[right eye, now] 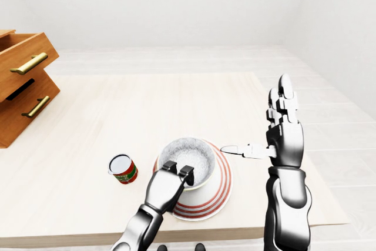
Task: Put the bowl on the plate.
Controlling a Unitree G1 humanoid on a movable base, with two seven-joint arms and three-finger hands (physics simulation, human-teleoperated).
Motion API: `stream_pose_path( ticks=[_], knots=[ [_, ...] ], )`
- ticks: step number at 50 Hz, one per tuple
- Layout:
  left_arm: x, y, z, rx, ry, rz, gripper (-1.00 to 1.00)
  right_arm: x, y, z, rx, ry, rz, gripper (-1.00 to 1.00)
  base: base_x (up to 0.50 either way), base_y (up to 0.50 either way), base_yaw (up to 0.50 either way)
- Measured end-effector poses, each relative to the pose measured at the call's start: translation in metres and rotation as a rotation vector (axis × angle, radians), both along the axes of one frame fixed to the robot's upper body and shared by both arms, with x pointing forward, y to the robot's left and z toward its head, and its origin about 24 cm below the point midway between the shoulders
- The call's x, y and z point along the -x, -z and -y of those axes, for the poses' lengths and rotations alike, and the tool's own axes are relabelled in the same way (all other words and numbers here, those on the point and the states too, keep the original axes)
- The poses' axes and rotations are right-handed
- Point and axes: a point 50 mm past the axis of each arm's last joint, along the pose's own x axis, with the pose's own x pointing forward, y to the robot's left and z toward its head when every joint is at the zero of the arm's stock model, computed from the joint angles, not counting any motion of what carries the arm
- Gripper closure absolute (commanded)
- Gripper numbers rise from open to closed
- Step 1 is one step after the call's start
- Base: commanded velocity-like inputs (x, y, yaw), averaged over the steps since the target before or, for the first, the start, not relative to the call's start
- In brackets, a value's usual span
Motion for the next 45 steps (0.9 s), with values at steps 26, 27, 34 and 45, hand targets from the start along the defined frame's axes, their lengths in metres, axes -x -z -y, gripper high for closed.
stream_pose_path(
  ticks=[26, 27, 34, 45],
  knots=[
    [-0.0008, -0.0001, 0.0006, 0.006, -0.003, 0.022, -0.01, -0.0020, 0.0029, -0.0004, -0.006, 0.000, -0.012, -1.00, 0.00, 0.00, 0.00],
    [-0.0009, 0.0001, 0.0004, 0.006, -0.004, 0.021, -0.01, -0.0021, 0.0030, -0.0004, -0.006, 0.000, -0.013, -1.00, 0.00, 0.00, 0.00],
    [-0.0013, 0.0008, 0.0000, 0.010, -0.009, 0.019, -0.14, -0.0028, 0.0038, -0.0002, -0.007, 0.000, -0.017, -1.00, 0.00, 0.00, 0.00],
    [-0.0014, 0.0007, -0.0002, 0.011, -0.011, 0.019, -0.38, -0.0029, 0.0040, 0.0001, -0.007, 0.001, -0.018, -1.00, 0.00, 0.00, 0.00]
  ],
)
